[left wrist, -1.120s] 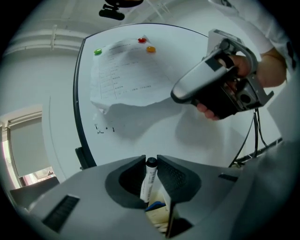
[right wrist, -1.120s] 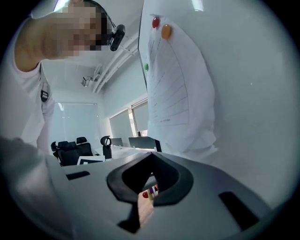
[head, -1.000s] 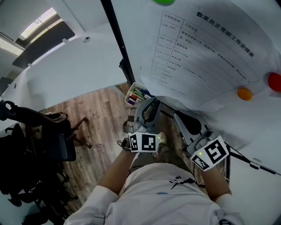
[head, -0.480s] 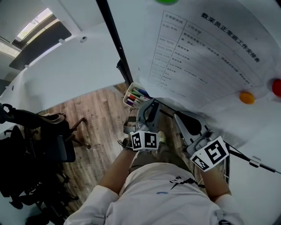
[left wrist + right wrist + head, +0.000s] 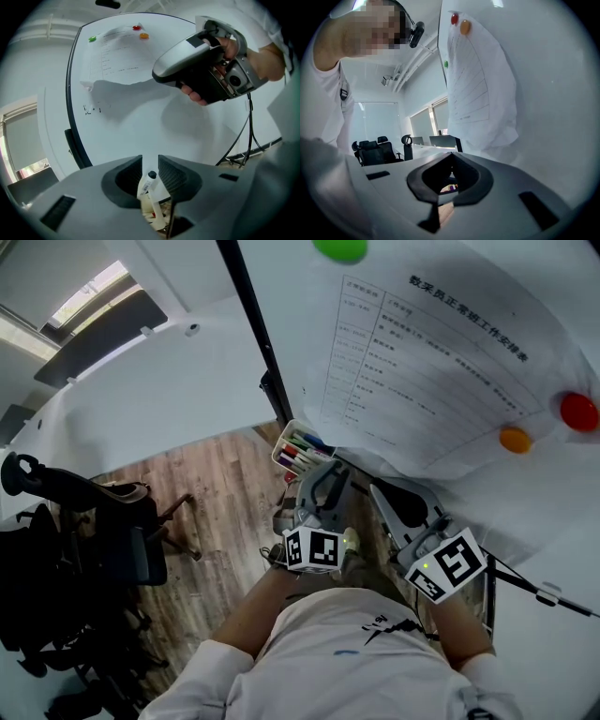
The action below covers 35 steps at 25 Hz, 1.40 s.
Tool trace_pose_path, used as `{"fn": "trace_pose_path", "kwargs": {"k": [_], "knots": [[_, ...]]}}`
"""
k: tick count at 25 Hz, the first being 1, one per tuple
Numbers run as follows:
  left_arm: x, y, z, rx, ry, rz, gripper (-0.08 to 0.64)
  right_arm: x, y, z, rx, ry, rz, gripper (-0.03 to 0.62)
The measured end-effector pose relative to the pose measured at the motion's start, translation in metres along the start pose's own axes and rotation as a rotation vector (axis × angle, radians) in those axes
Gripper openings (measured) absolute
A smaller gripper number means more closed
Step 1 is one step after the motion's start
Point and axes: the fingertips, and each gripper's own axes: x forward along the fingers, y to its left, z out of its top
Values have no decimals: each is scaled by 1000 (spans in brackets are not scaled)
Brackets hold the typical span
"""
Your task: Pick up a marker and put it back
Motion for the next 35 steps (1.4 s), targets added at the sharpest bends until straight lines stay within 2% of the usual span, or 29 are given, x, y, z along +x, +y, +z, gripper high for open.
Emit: {"fn": "trace_pose_path", "kwargs": {"k": [2, 6, 15, 19, 23, 27, 35], "knots": [[-5, -1, 7, -24, -11, -1, 97, -1, 2, 2, -3, -6, 9, 12], [-19, 4, 22, -126, -34, 10, 97, -2, 7, 5, -15, -15, 28, 12], [-57, 23, 66, -207, -89, 50, 97, -1, 21, 20, -54, -47, 64, 12], [-74, 28, 88, -307, -125, 14, 90, -2, 27, 28, -74, -62, 69, 12], [-93, 35, 107, -389, -153, -6, 49, -2, 33, 35, -88, -77, 84, 12], [-106, 43, 120, -420, -161, -12, 40, -1, 37, 42, -95, -88, 97, 12], [-122, 46, 146, -418, -211, -6, 34, -9, 44, 57, -107, -121, 98, 12]]}}
